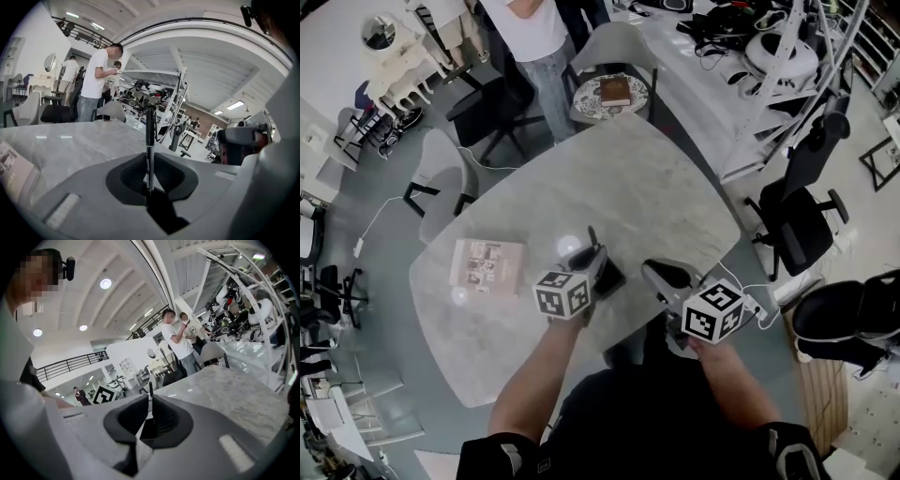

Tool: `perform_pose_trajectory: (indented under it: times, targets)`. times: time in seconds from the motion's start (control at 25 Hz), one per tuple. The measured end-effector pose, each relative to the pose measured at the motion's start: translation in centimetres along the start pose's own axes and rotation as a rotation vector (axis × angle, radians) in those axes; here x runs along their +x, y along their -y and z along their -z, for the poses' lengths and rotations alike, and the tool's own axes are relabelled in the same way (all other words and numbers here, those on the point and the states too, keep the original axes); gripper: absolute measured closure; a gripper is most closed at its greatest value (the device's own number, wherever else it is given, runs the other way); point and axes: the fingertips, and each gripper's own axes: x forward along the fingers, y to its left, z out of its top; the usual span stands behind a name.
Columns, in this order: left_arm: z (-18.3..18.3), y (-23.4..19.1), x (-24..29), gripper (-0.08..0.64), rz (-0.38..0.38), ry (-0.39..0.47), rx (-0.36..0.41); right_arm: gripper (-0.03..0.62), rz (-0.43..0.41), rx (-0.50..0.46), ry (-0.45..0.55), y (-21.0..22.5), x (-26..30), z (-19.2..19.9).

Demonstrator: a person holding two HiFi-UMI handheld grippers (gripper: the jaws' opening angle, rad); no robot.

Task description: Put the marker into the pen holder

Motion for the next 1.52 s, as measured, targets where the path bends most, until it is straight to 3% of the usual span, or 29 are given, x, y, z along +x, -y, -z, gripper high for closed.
perform_pose_trajectory:
  times: [0.24, 0.44, 0.72, 1.16, 1.52]
  targets:
    - [1.5, -1.0, 0.3, 0.503, -0.015, -0.061, 0.041, 0.566, -0.011, 0.009, -0.031, -0.3, 0.7, 0.9]
    - [2.8, -0.9, 0.4, 0.503, -0.007, -0.134, 0.127, 0.566, -0.018, 0.027, -0.056, -0.2, 1.0, 1.4]
    - [3.3, -1.8, 0.3, 0.503, -0.013, -0.147, 0.091, 0.566, -0.025, 0.011, -0.083, -0.6, 1.8, 1.3]
    - [3.0, -1.5, 0.6, 0.503, -0.020, -0.188, 0.164, 0.566, -0.029, 0.006, -0.115, -1.0, 2.5, 1.8]
    - [3.4, -1.2, 0.6, 0.503, -0.007, -0.204, 0.135, 0.566, -0.038, 0.012, -0.129, -1.1, 2.5, 2.4]
